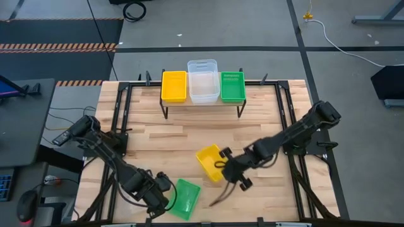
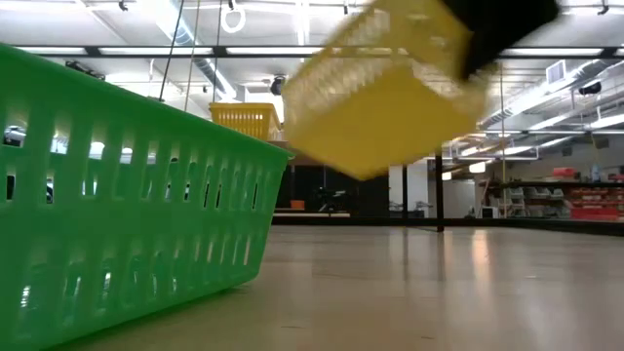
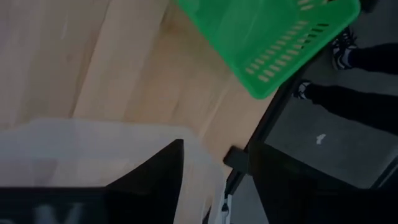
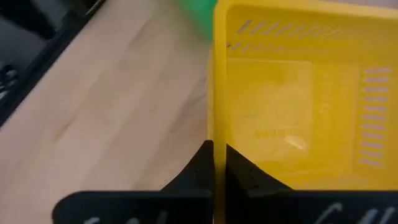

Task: Stack baskets on shelf by color
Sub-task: Stack the yellow bin on top of the yellow bin on the shelf

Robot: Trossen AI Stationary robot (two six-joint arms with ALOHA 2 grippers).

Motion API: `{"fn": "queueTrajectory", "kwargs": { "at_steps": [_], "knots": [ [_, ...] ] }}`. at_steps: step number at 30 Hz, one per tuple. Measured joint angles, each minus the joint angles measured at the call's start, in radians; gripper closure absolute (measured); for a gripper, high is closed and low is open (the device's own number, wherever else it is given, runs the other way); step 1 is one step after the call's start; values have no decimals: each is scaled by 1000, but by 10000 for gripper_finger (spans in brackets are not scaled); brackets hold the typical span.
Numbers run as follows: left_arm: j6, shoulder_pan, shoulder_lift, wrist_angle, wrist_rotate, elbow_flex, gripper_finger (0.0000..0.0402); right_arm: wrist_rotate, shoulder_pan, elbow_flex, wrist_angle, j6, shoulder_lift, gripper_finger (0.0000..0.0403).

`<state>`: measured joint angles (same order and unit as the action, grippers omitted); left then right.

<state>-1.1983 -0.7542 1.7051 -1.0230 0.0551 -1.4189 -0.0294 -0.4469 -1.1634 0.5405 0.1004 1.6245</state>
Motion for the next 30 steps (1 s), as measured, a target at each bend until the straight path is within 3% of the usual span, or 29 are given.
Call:
{"fn": "queueTrajectory", "kwargs": {
  "at_steps": [6,13,22,30],
  "knots": [
    [52,31,0,28,0,0,221,-14,123,-196,37,144,-4,395],
    [66,70,0,29,-14,0,221,-26,318,-368,-46,214,-5,393],
    [67,121,1,79,-46,0,221,77,546,-405,-265,189,1,393],
    [118,160,2,95,-63,-18,222,180,618,-406,-403,139,70,392]
  ]
}}
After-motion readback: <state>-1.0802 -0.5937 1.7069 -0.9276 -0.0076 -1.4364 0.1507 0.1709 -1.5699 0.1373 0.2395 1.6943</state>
